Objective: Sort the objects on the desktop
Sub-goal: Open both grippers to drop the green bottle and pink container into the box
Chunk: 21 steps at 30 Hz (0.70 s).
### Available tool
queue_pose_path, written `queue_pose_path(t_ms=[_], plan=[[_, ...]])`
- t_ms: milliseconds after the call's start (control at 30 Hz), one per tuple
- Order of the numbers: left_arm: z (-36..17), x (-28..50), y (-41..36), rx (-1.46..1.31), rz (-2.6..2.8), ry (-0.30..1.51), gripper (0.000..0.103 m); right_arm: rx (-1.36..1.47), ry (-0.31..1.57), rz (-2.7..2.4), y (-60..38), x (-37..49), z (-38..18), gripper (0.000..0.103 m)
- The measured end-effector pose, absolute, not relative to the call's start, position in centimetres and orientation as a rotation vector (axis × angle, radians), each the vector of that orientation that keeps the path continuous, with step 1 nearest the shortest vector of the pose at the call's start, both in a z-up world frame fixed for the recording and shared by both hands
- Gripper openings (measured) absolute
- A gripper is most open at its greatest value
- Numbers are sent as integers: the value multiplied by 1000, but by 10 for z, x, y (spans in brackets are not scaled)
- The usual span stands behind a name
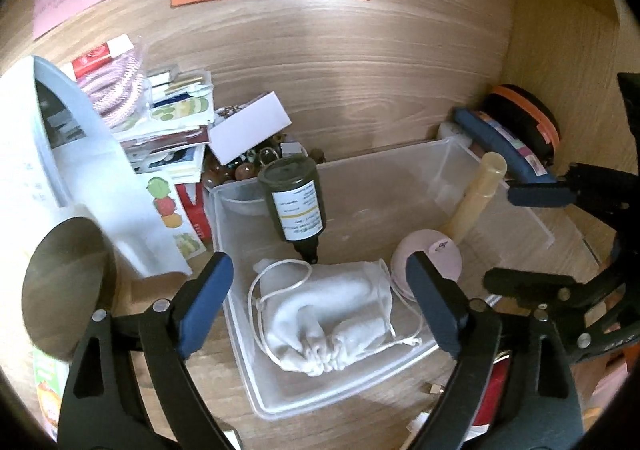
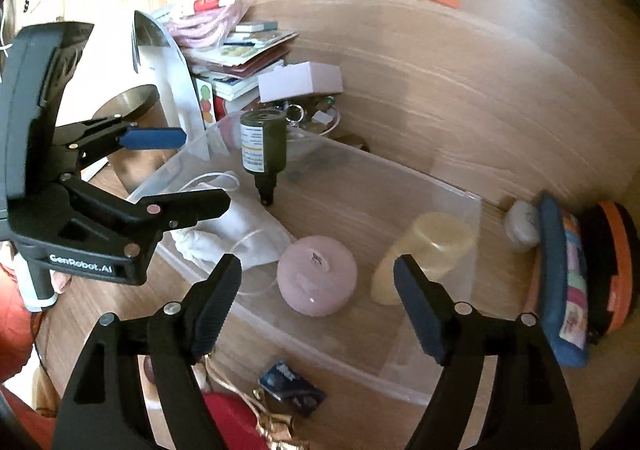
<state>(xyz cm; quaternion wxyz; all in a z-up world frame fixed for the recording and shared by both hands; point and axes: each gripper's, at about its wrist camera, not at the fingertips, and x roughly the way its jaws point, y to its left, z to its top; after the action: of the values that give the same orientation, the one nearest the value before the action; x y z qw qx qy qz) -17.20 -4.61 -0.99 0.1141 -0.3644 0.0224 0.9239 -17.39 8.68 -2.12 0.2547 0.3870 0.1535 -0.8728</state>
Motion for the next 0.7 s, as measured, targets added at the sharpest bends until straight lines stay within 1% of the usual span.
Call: queue_pose_path(t_ms=[100, 200, 333, 467, 700], plan=[[-3, -160, -45, -1039, 2728, 68, 89, 1043, 400, -2395, 94, -166, -18, 76], [6, -144, -44, -996, 2768, 112, 91, 1033, 375, -2410, 102, -156, -15, 77], [18, -123, -39, -939, 2807, 166, 93, 1019, 363, -2428, 109, -142, -13, 80], [28, -103, -31, -882, 2840, 225, 95, 993, 354, -2437, 117, -127, -9, 81], [37, -77, -24, -842, 2855, 233, 98, 943, 362, -2441, 128, -101, -4, 82]])
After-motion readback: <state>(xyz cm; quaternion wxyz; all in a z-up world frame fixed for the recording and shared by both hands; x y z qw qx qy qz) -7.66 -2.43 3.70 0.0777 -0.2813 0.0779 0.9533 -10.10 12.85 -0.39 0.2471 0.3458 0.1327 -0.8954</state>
